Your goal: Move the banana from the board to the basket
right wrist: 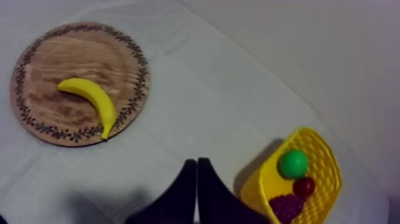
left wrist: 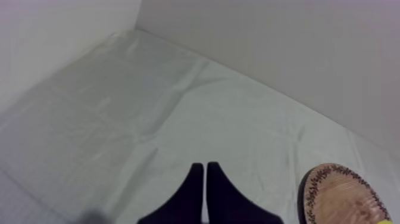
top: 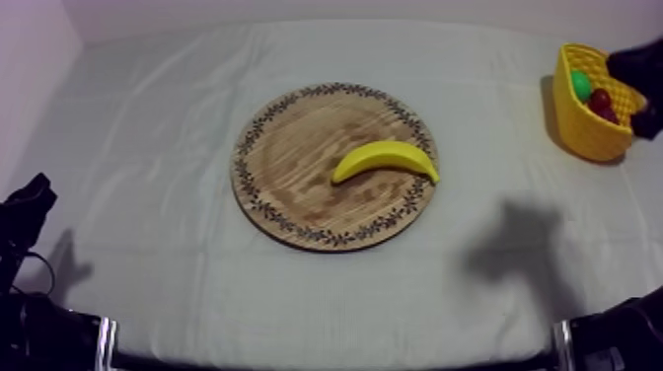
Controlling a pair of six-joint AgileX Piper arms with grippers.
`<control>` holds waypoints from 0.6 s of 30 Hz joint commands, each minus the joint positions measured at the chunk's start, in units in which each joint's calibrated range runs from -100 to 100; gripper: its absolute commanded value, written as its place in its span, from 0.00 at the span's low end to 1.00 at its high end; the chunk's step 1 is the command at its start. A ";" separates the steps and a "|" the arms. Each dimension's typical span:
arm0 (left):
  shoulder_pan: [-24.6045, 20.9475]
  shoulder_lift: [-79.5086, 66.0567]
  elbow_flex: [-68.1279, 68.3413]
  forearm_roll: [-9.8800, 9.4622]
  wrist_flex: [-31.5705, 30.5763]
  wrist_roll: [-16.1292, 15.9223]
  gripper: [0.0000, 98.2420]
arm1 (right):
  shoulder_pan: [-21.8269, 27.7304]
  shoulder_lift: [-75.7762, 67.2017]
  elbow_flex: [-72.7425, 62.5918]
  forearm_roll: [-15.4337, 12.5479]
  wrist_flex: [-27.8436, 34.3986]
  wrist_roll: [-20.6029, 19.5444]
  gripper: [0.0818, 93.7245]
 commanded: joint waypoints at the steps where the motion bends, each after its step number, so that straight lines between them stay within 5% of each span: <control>1: -0.01 0.04 0.00 -0.02 0.00 0.00 0.00 | -2.56 11.05 -11.73 -0.08 5.29 0.93 0.00; 8: -0.01 0.04 0.00 -0.02 0.00 0.00 0.00 | -8.31 27.59 -24.57 1.23 12.39 2.41 0.00; 18: -0.01 0.04 0.00 -0.02 0.00 0.00 0.00 | -10.77 44.61 -32.60 0.01 13.52 7.85 0.01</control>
